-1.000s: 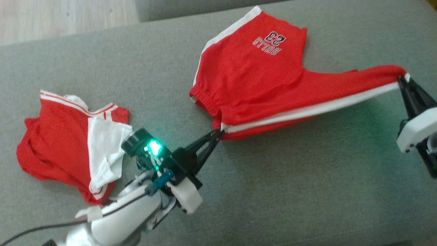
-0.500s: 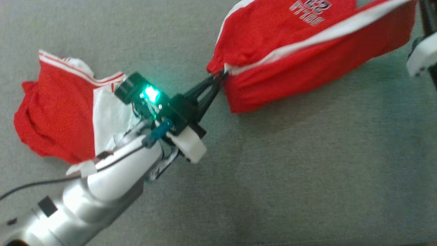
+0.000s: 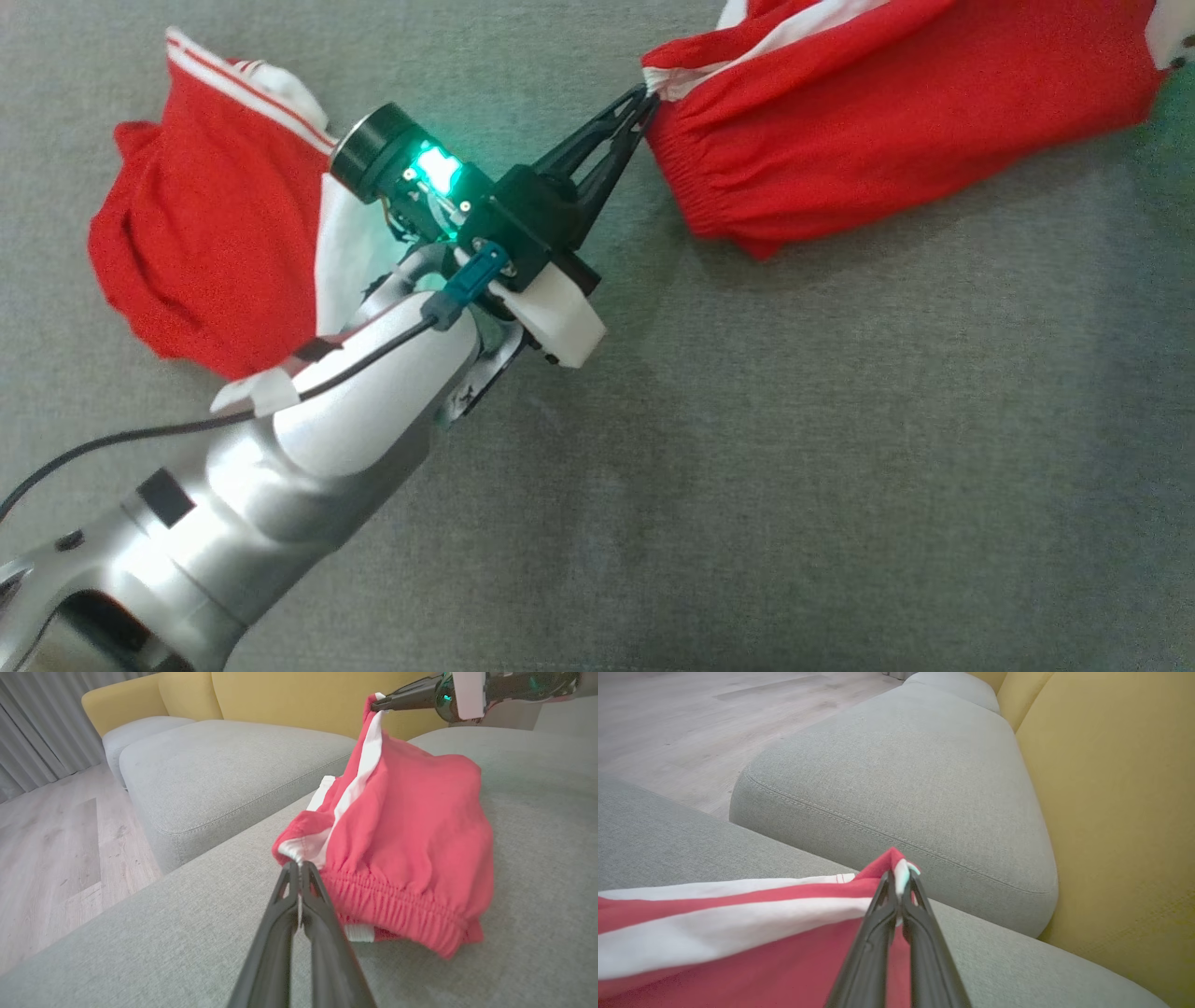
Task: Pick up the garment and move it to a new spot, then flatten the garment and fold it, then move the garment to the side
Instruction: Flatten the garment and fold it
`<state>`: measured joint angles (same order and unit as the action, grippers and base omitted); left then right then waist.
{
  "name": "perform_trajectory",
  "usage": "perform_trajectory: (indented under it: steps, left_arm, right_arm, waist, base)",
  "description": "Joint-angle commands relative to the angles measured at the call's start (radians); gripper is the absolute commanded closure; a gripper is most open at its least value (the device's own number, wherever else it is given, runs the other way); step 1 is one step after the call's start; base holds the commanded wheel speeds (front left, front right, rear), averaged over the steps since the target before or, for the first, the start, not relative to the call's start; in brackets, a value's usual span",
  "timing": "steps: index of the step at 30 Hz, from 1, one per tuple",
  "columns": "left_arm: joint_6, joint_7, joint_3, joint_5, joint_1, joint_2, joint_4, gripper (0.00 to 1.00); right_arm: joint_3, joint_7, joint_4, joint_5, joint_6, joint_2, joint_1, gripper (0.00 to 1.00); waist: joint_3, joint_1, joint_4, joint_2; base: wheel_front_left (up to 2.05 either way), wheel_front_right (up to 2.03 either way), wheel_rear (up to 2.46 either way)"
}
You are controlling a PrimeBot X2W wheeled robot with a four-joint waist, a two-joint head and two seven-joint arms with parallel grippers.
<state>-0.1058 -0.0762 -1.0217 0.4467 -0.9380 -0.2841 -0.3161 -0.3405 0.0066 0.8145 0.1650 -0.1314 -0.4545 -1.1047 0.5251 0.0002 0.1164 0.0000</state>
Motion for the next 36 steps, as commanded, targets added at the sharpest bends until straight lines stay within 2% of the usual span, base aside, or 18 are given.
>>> perform_trajectory:
  steps: [1,11,12,13,14,15,16,22,28,32,36]
  left_arm:
    - [-0.004,-0.007,0.04,-0.006,-0.041,-0.013,0.017,1.0]
    - [-0.014,-0.031,0.036,-0.007,-0.061,0.022,-0.023,1.0]
    - [-0.014,-0.028,0.034,-0.006,-0.062,0.024,-0.027,1.0]
    - [-0.015,-0.027,0.034,-0.004,-0.062,0.026,-0.03,1.0]
    - [-0.021,-0.029,0.038,0.0,-0.061,0.029,-0.033,0.85]
    - [-0.026,-0.034,0.042,0.002,-0.06,0.032,-0.033,0.11]
    - [-0.031,-0.039,0.048,0.007,-0.059,0.033,-0.032,0.0]
    - [-0.064,-0.059,0.075,0.019,-0.042,0.01,-0.023,0.0]
    - [-0.117,-0.1,0.139,0.061,0.007,-0.027,-0.003,0.0]
    - [-0.155,-0.142,0.198,0.095,0.06,-0.056,0.015,0.0]
    - [-0.197,-0.173,0.258,0.115,0.135,-0.083,0.051,0.0]
  right_arm:
    - [-0.012,-0.015,-0.005,-0.007,0.001,-0.002,-0.029,1.0]
    - [-0.05,-0.084,0.174,-0.019,0.001,0.009,-0.148,1.0]
    - [-0.049,-0.085,0.191,-0.015,0.001,0.013,-0.156,0.09]
    - [-0.048,-0.077,0.21,-0.008,0.001,0.018,-0.163,0.0]
    - [-0.05,-0.073,0.226,-0.005,0.001,0.022,-0.17,0.0]
    - [-0.051,-0.08,0.238,-0.004,0.001,0.023,-0.178,0.0]
    - [-0.047,-0.093,0.246,0.001,0.001,0.025,-0.186,0.0]
    - [-0.044,-0.172,0.288,0.025,0.001,0.049,-0.205,0.0]
    - [-0.004,-0.251,0.281,0.072,0.001,0.064,-0.16,0.0]
    - [0.033,-0.267,0.19,0.121,0.001,0.087,-0.068,0.0]
    - [0.102,-0.268,0.005,0.152,0.001,0.105,0.091,0.0]
  waist:
    - [0.014,-0.0002,0.017,0.0]
    - [0.038,-0.0002,0.054,0.0]
    - [0.039,-0.0002,0.055,0.0]
    - [0.039,-0.0002,0.056,0.0]
    - [0.038,-0.0002,0.057,0.0]
    - [0.037,-0.0002,0.056,0.0]
    - [0.036,-0.0002,0.054,0.0]
    - [-0.002,-0.0002,0.02,0.0]
    - [-0.089,-0.0002,-0.019,0.0]
    - [-0.159,-0.0002,-0.051,0.0]
    - [-0.221,-0.0002,-0.085,0.0]
  base:
    - [0.0,0.0,0.0]
    - [0.0,0.0,0.0]
    - [0.0,0.0,0.0]
    - [0.0,0.0,0.0]
    - [0.0,0.0,0.0]
    - [0.0,0.0,0.0]
    - [0.0,0.0,0.0]
    - [0.0,0.0,0.0]
    - [0.0,0.0,0.0]
    - [0.0,0.0,0.0]
    - [0.0,0.0,0.0]
